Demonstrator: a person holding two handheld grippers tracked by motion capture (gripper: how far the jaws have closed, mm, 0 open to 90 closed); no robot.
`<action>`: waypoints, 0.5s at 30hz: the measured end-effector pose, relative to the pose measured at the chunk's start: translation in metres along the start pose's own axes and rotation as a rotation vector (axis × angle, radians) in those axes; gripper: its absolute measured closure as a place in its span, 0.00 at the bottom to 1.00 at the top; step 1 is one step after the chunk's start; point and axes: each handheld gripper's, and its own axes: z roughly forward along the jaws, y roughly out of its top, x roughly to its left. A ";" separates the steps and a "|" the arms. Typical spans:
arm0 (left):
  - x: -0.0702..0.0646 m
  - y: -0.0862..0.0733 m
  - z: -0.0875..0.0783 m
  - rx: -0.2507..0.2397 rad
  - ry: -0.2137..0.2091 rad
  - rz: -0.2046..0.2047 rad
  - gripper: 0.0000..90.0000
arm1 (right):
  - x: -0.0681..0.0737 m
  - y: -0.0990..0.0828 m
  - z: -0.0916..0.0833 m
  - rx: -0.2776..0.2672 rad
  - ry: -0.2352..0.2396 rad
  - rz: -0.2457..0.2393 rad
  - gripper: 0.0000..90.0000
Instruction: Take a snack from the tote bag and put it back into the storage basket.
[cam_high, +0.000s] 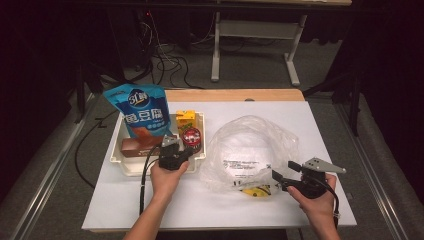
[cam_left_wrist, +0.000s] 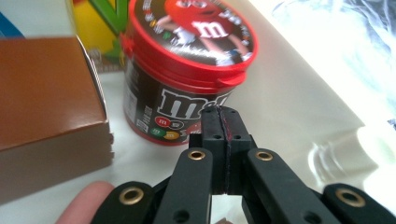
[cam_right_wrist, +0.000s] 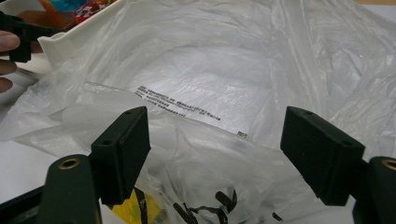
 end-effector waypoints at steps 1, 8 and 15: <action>0.001 -0.001 -0.003 -0.009 -0.001 0.006 1.00 | 0.000 0.000 0.000 0.001 0.001 0.003 0.27; 0.012 -0.012 -0.029 -0.053 0.060 0.019 0.83 | 0.001 0.000 0.000 -0.008 0.005 -0.009 0.27; 0.015 -0.016 -0.053 -0.092 0.021 0.053 0.57 | 0.001 0.000 -0.001 -0.012 0.004 -0.011 0.27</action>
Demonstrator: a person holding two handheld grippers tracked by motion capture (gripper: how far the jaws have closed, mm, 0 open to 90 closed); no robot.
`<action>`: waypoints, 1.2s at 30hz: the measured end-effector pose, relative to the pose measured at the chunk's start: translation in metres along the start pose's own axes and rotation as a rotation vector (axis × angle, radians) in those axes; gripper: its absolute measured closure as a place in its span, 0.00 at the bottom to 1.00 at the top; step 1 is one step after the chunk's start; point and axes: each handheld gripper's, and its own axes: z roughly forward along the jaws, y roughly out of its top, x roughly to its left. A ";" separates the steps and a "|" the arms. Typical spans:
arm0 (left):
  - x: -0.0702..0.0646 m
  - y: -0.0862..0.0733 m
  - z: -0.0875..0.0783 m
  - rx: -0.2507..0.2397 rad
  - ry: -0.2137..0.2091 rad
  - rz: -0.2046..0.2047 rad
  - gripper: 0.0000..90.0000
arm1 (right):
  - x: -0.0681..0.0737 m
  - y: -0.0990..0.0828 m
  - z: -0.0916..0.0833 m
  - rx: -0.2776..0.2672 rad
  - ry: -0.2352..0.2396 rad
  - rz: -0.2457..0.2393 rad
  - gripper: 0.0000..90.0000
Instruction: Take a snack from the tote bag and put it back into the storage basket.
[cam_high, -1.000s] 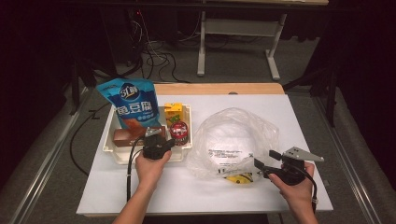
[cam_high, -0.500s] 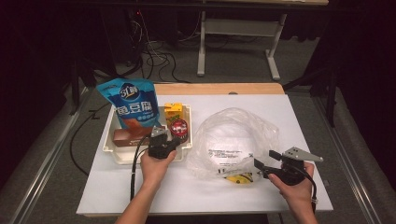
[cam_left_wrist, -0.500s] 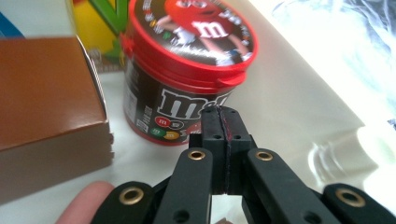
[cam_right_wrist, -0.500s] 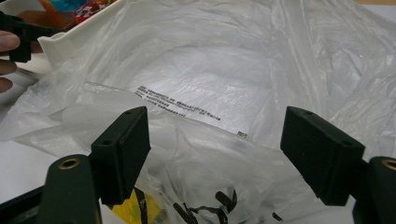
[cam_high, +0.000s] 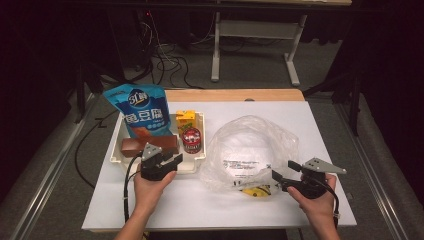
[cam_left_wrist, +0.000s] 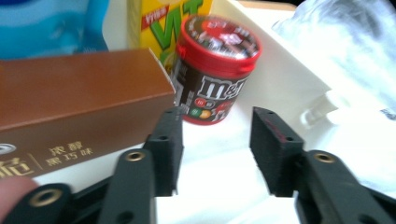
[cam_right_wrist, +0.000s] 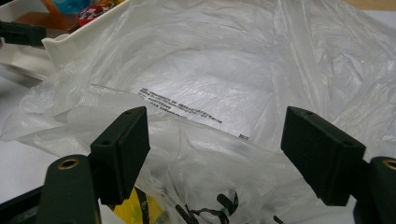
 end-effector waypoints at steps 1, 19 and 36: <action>-0.001 0.002 -0.005 -0.003 -0.014 0.011 0.54 | 0.000 0.000 0.000 -0.002 0.001 0.001 0.27; 0.003 -0.002 -0.056 -0.051 -0.003 0.093 0.00 | -0.004 -0.002 -0.001 0.012 0.004 -0.020 0.18; 0.025 -0.027 -0.094 -0.062 0.040 0.122 0.00 | -0.015 -0.019 -0.017 0.044 -0.024 -0.059 0.03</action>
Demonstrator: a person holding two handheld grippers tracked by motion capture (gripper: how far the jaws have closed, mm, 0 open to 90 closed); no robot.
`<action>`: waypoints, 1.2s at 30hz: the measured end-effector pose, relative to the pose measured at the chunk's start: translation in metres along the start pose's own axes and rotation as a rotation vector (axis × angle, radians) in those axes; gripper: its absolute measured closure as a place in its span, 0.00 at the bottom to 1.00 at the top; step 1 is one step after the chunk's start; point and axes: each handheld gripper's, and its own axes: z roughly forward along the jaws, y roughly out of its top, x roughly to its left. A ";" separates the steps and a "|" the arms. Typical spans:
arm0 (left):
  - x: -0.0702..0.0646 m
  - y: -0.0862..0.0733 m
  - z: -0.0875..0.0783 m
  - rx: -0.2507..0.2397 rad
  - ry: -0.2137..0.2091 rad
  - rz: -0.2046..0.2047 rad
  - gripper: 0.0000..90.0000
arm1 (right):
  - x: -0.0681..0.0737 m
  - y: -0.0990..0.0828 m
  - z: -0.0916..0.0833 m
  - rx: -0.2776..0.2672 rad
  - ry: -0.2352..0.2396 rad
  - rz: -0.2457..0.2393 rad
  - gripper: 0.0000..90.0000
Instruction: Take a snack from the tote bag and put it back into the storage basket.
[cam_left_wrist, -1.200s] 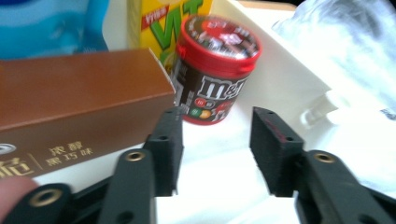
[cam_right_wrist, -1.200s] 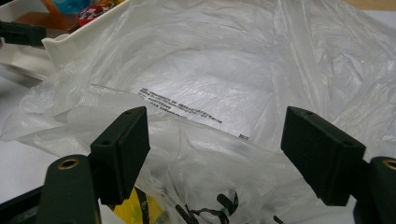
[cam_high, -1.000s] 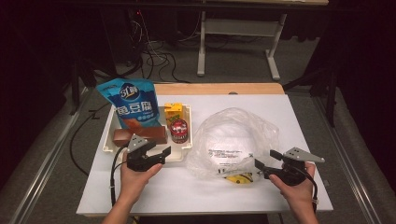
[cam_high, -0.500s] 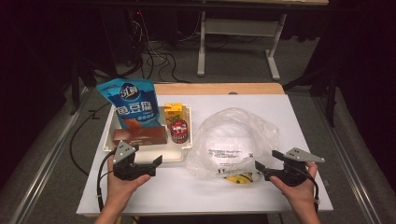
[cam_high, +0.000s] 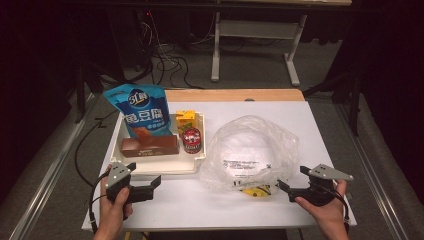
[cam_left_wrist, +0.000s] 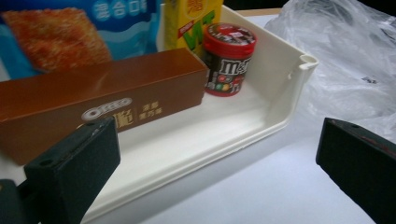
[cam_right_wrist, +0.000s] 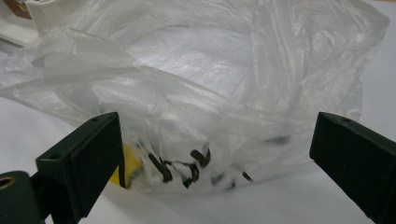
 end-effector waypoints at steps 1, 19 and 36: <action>0.002 -0.001 -0.003 -0.003 0.008 -0.004 0.00 | -0.002 -0.002 -0.002 0.002 -0.004 0.003 0.02; 0.027 -0.021 -0.028 -0.015 0.044 -0.026 0.03 | -0.039 -0.029 -0.029 -0.021 -0.041 0.036 0.00; 0.040 -0.021 -0.028 -0.024 0.038 -0.068 0.04 | -0.050 -0.035 -0.034 -0.042 -0.073 0.053 0.00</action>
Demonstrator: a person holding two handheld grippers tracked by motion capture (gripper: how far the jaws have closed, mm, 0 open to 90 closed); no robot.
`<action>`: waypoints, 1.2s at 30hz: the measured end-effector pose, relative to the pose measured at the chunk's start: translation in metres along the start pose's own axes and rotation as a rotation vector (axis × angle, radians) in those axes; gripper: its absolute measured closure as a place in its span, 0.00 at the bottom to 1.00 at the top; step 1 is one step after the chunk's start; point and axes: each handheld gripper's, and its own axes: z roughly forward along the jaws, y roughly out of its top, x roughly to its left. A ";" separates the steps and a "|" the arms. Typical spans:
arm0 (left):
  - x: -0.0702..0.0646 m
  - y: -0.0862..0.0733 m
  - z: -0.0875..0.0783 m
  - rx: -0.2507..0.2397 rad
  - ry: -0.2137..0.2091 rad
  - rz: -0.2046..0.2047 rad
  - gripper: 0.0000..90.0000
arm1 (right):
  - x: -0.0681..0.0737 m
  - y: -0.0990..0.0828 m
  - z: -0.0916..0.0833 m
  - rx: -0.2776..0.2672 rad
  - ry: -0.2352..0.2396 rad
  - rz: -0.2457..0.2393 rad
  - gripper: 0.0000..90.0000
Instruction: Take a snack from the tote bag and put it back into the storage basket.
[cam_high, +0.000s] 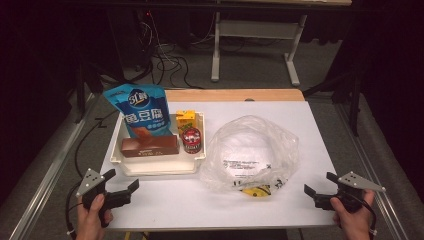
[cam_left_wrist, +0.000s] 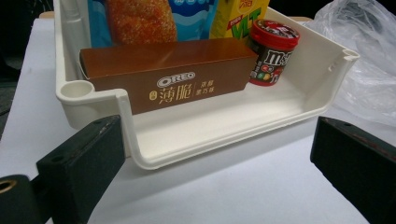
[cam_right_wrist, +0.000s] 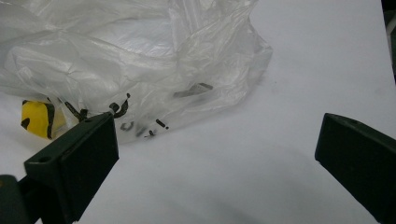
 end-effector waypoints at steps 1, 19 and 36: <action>0.000 0.000 0.000 0.002 0.003 0.001 0.04 | 0.000 0.000 0.000 0.000 0.000 -0.002 0.00; 0.002 -0.002 0.003 0.030 0.030 0.006 0.06 | 0.002 0.000 0.001 0.009 -0.011 -0.011 0.00; 0.001 -0.002 0.004 0.041 0.040 0.013 0.06 | 0.004 0.000 0.002 0.017 -0.015 -0.010 0.00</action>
